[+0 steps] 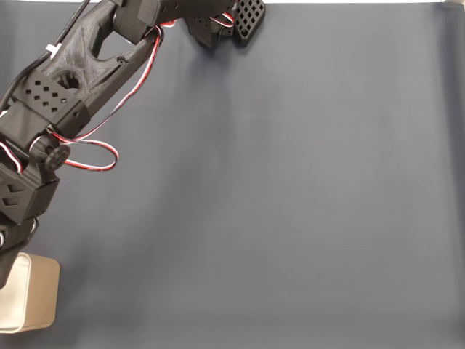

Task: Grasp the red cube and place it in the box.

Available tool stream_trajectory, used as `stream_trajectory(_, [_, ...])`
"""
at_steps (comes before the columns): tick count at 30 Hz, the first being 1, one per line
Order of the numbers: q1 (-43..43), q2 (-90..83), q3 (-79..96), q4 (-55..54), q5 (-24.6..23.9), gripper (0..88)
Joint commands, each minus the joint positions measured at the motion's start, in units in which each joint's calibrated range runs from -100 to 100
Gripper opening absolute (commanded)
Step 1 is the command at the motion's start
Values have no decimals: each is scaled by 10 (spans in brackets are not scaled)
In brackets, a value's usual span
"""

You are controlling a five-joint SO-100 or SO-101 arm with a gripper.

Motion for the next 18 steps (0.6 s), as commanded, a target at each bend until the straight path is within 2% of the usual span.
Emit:
stream_trajectory(1, [4, -13, -36, -11, 0, 0])
stream_trajectory(18, [-16, -37, -18, -10, 8, 0])
